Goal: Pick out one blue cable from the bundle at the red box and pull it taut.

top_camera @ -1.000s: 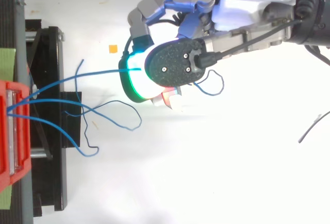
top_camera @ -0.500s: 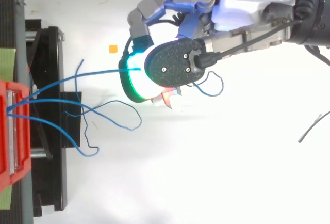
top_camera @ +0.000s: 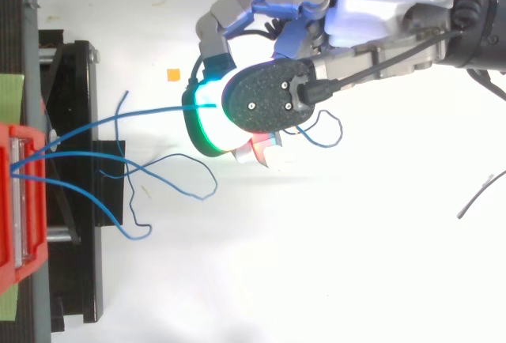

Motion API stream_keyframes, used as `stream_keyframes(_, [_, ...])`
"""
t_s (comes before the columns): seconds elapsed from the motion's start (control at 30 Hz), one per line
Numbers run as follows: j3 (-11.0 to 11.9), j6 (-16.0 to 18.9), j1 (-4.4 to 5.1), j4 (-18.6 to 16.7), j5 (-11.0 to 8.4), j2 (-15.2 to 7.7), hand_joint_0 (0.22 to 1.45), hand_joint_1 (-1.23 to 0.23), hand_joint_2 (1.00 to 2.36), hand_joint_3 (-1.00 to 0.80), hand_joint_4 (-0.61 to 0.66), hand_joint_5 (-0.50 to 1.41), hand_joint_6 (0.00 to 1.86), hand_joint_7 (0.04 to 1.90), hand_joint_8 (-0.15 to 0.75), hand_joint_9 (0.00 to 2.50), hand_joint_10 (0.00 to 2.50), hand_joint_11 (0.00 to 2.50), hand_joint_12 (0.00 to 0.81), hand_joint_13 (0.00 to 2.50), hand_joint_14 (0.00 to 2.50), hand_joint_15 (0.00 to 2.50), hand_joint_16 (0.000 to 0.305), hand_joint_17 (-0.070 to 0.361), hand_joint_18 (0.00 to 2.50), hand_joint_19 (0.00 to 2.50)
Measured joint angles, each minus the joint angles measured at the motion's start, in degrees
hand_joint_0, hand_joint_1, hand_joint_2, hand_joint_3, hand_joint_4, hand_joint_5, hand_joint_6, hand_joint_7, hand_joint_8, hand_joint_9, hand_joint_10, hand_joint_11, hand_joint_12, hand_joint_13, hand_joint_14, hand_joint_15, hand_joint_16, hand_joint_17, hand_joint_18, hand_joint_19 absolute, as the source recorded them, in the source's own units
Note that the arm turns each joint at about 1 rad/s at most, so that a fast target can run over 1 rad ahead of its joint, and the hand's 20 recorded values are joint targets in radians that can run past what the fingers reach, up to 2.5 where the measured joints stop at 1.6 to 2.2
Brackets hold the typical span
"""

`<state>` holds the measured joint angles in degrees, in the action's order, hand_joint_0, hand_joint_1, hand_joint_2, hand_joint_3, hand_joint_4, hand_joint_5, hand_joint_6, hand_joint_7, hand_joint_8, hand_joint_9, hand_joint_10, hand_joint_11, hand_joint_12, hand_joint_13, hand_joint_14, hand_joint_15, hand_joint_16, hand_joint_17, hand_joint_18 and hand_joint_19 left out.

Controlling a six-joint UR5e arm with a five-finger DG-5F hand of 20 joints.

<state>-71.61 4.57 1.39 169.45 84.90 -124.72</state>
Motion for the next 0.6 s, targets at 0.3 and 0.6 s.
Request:
stream_keyframes(0.3, [0.0,0.0,0.00,0.0,0.00,0.0,0.63,-0.68,1.03,-0.06,-0.20,-0.19,0.92,1.37,0.254,1.22,0.03,0.78,0.222,1.00,0.02,0.55,0.035,0.078,0.73,0.62])
stream_keyframes(0.6, [0.0,0.0,-0.02,0.0,0.00,0.0,0.63,-0.68,1.03,-0.07,-0.20,-0.19,0.92,1.37,0.249,1.22,0.03,0.78,0.221,1.00,0.02,0.55,0.035,0.079,0.74,0.63])
